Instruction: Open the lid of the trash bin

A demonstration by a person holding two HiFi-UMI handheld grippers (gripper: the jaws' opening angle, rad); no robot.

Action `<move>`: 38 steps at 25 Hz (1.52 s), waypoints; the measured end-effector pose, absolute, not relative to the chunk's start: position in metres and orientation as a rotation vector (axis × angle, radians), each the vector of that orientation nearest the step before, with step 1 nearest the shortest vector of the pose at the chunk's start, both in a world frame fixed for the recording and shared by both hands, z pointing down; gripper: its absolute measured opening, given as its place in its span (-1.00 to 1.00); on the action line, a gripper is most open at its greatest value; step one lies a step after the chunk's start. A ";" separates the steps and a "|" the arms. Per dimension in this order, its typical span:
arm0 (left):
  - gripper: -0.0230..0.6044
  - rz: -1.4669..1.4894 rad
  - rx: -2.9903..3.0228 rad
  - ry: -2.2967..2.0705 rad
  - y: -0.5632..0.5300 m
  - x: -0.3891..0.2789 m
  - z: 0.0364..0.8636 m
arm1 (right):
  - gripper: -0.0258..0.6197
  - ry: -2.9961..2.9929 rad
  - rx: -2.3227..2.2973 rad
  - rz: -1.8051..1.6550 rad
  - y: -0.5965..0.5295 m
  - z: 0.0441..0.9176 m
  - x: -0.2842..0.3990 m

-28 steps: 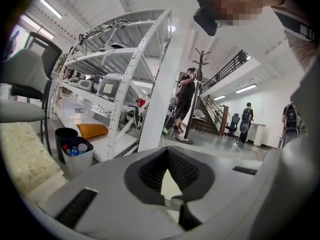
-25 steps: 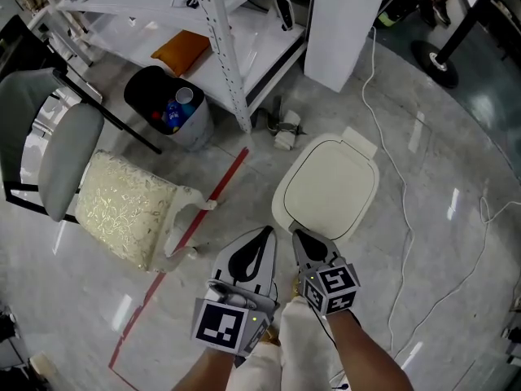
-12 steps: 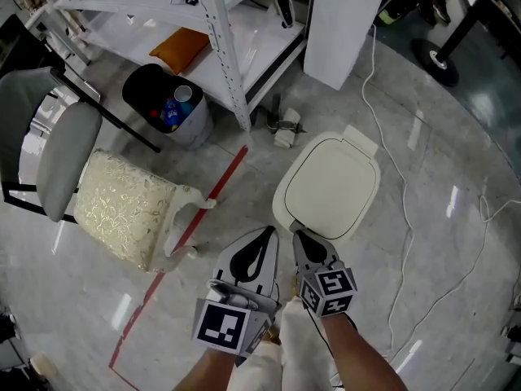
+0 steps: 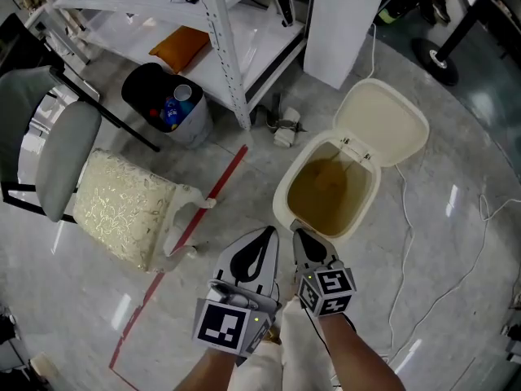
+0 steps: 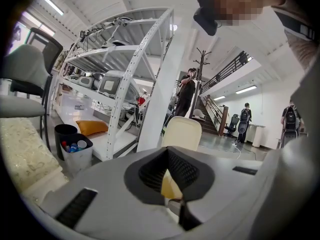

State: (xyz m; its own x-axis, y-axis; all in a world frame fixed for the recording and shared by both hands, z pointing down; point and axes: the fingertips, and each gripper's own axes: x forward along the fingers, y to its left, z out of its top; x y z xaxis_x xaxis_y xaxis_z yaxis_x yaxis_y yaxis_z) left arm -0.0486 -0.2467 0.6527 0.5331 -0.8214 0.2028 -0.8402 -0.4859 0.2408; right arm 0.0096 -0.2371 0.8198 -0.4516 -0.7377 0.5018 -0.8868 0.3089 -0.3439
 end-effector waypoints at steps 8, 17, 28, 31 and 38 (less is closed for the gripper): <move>-0.96 0.096 2.467 -1.375 -0.246 -0.047 0.649 | -0.87 -2.317 1.473 0.891 -0.238 0.817 0.012; -0.96 0.099 2.468 -1.386 -0.246 -0.051 0.631 | -0.87 -2.392 1.358 0.752 -0.234 0.782 -0.007; -0.96 0.097 2.485 -1.389 -0.240 -0.053 0.543 | -0.87 -2.458 1.469 0.628 -0.244 0.642 0.018; -0.96 0.064 2.524 -1.396 -0.237 -0.054 0.500 | -0.87 -2.479 1.507 0.575 -0.240 0.588 0.025; -0.96 0.142 2.550 -1.328 -0.209 -0.057 0.421 | -0.87 -2.524 1.570 0.454 -0.214 0.462 0.036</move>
State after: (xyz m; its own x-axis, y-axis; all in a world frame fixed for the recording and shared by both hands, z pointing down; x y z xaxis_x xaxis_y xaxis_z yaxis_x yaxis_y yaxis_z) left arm -0.0569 -0.2091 0.4214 0.5769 -0.7904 0.2058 -0.8161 -0.5474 0.1853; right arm 0.0362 -0.2135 0.4618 -0.4482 -0.8524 0.2695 -0.8928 0.4118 -0.1825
